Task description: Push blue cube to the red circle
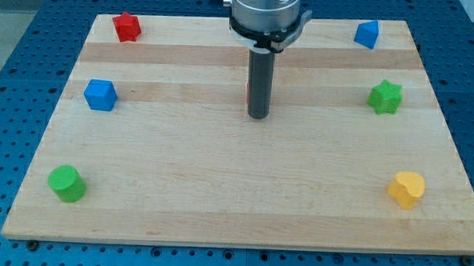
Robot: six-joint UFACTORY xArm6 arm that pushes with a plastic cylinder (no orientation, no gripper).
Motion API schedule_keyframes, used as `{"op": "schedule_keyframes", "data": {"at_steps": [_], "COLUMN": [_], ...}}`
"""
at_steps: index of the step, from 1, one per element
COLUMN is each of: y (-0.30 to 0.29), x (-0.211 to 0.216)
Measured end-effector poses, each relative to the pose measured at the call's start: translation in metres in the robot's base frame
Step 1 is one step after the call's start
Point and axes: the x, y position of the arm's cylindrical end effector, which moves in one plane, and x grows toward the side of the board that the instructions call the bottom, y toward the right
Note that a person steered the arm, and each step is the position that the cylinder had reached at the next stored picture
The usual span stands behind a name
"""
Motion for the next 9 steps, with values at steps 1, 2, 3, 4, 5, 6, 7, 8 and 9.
{"op": "schedule_keyframes", "data": {"at_steps": [1, 2, 3, 4, 5, 6, 7, 8, 9], "y": [0.000, 0.000, -0.027, -0.073, -0.128, -0.180, -0.227, -0.269, -0.282], "x": [-0.014, -0.017, 0.007, 0.024, 0.025, 0.025, 0.025, 0.025, 0.016]}}
